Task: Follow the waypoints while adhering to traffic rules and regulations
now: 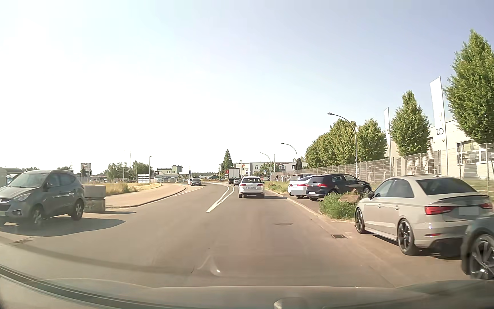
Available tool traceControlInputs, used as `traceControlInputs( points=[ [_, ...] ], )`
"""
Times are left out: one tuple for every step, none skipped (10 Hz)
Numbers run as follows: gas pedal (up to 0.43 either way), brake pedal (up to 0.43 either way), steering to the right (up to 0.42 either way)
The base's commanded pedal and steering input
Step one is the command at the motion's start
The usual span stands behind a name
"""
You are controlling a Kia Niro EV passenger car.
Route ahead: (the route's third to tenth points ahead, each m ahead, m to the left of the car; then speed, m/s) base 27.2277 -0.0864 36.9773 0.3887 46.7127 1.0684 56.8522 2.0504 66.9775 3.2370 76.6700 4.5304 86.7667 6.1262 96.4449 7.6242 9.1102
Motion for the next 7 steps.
traceControlInputs(
  points=[
    [0.067, 0.03, -0.004],
    [0.059, 0.03, -0.004],
    [0.059, 0.03, -0.005],
    [0.059, 0.03, -0.006],
    [0.059, 0.03, -0.008],
    [0.059, 0.03, -0.01],
    [0.059, 0.03, -0.011]
  ],
)
